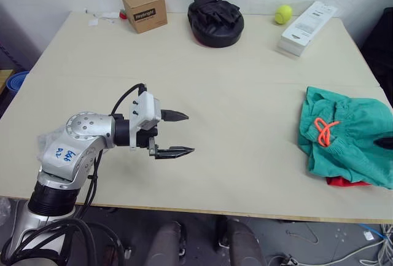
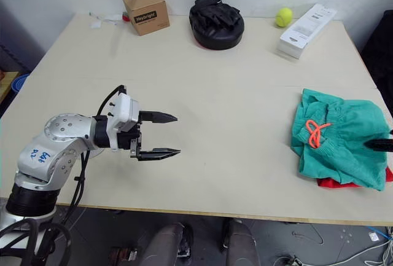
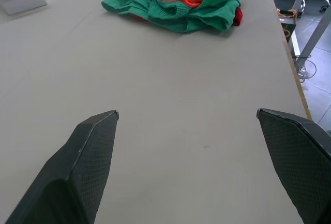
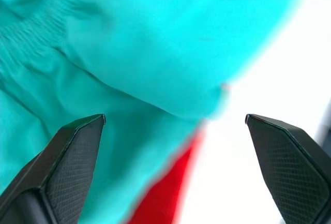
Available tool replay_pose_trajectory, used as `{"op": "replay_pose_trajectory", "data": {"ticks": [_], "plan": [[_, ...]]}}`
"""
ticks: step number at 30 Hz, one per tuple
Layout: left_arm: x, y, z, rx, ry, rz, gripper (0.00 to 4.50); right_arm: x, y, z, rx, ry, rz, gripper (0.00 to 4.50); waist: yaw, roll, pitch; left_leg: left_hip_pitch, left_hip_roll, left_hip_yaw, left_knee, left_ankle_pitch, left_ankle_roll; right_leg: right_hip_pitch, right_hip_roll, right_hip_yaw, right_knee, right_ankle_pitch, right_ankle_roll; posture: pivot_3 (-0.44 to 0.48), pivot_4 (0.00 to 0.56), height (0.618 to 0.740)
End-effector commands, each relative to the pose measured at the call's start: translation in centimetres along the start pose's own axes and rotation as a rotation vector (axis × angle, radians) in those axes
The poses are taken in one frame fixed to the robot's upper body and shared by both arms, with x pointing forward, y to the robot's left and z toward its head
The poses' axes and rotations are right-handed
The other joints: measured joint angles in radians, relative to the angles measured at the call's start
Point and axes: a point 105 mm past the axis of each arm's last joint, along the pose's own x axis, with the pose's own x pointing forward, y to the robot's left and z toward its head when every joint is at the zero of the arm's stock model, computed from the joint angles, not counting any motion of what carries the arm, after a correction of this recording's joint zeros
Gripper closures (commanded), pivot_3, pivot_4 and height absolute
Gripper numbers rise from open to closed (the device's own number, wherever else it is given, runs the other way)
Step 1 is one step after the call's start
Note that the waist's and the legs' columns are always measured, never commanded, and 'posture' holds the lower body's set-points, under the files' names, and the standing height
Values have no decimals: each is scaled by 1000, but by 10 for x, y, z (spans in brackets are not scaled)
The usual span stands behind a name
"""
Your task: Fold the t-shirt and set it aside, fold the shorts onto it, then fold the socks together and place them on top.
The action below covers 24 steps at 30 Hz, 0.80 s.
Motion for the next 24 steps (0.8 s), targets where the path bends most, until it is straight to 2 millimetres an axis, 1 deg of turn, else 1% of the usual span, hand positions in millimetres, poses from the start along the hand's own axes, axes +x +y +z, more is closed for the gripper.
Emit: {"op": "replay_pose_trajectory", "data": {"ticks": [1,3,4,6,7,9,11,12,14,16,18,21,23,24], "plan": [[1,-2,15,56,-36,-23,0,-28,-20,25,-60,-125,-132,12,-6,0,0,0,0,1,0,0,0,0,0,1,0,0,0,0,150,740],[0,1,15,60,-37,-9,0,-31,-16,52,-49,-279,-104,12,-10,0,0,3,1,5,-1,0,0,0,1,3,0,1,-1,0,150,740],[-1,2,15,61,-36,5,0,-31,-8,68,-64,-368,-51,12,-12,0,0,4,2,7,-1,0,0,0,1,4,0,1,-1,0,150,740],[-5,5,15,60,-31,38,0,-27,15,91,-123,-480,80,12,-17,0,1,10,3,10,-4,0,-2,2,2,9,1,1,-1,0,150,740],[-7,6,15,59,-27,55,0,-23,29,102,-156,-526,155,12,-20,0,1,11,4,10,-4,-1,-2,3,3,10,1,1,-1,0,150,740],[-15,8,13,54,-10,99,0,-19,66,125,-226,-622,334,12,-26,-1,1,12,6,11,-4,-1,-3,3,5,11,1,1,-1,0,150,740],[-25,10,7,45,24,163,0,-16,113,145,-269,-707,533,12,-28,-1,1,12,8,12,-4,-1,-4,2,6,12,2,1,-2,0,150,740],[-30,11,4,44,46,199,0,-15,133,151,-279,-732,613,12,-29,-1,1,13,9,13,-4,-2,-4,2,7,12,6,1,-2,0,150,740],[-46,18,-9,48,119,320,0,-13,174,154,-325,-759,775,12,-22,0,1,13,10,12,-4,-2,-5,2,8,12,8,0,-3,0,150,740],[-71,23,-28,42,224,470,0,-8,215,156,-388,-772,900,12,-12,0,1,12,10,11,-4,-2,-5,1,8,12,10,0,-5,0,150,740],[-101,23,-46,43,347,604,0,-8,245,161,-416,-799,992,12,-11,-1,1,12,10,12,-4,-3,-5,0,7,12,9,-1,-5,0,150,740],[-139,13,-65,35,494,746,0,-10,271,163,-455,-829,1076,12,-4,-1,1,11,10,12,-3,-6,-3,-1,5,13,7,-1,-5,0,150,740],[-161,4,-76,31,583,826,0,-11,287,168,-485,-864,1108,12,-3,-3,0,10,8,13,-3,-8,-1,-4,3,14,7,-1,-5,0,150,740],[-168,0,-80,27,613,858,0,-11,292,169,-498,-876,1119,12,-1,-4,0,9,8,13,-3,-9,-1,-5,3,15,7,-1,-5,0,150,740]]}}
